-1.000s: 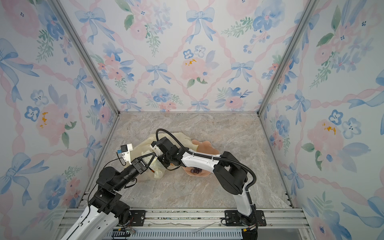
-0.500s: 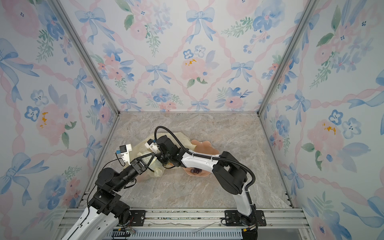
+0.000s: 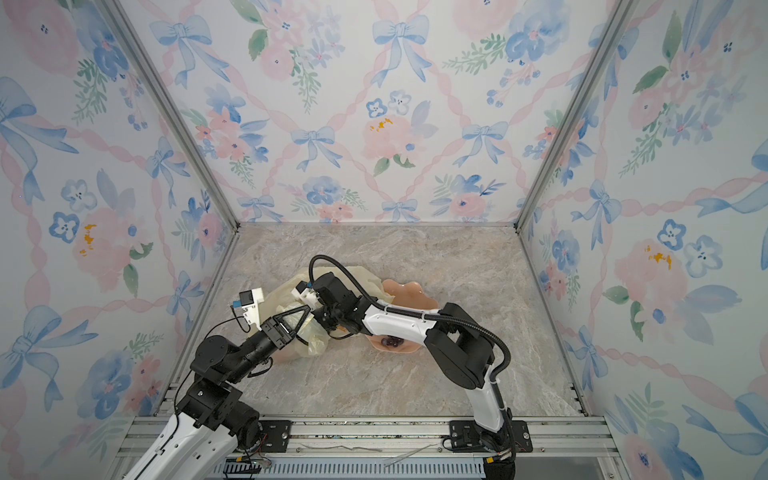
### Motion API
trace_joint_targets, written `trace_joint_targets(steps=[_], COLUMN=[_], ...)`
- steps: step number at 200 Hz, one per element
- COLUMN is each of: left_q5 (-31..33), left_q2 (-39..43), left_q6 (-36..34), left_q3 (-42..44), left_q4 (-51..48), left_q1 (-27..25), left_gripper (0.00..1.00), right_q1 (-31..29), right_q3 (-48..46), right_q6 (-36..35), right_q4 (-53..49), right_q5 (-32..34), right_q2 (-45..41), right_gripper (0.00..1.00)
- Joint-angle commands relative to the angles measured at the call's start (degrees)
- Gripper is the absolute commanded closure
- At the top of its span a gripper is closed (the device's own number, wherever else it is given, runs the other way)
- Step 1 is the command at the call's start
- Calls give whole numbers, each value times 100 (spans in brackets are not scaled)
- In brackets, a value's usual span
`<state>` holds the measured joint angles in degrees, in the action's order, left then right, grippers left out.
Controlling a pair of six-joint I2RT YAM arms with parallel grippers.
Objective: Place the fruits into the plastic bag
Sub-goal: 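Open the right gripper inside the bag to release the fruit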
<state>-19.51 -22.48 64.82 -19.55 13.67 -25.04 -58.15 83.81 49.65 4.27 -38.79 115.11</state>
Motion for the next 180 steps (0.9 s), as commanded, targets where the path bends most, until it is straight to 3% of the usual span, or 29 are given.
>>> trace_joint_targets(steps=[1,42,180], left_q5=[-80,-80,-53], left_q2=[32,77,201], left_q6=[40,48,84], left_q3=[30,37,22], left_q4=[153,153,4], left_q1=[32,31,32], left_gripper=[100,100,100], right_q1=[-48,65,338], right_q3=[79,241,276], right_q6=[-362,-1036,-1822], right_q4=[-484,-1602,-2774], right_q5=[203,1073,1949], right_q2=[-183,-430,-1052], right_gripper=[24,23,16])
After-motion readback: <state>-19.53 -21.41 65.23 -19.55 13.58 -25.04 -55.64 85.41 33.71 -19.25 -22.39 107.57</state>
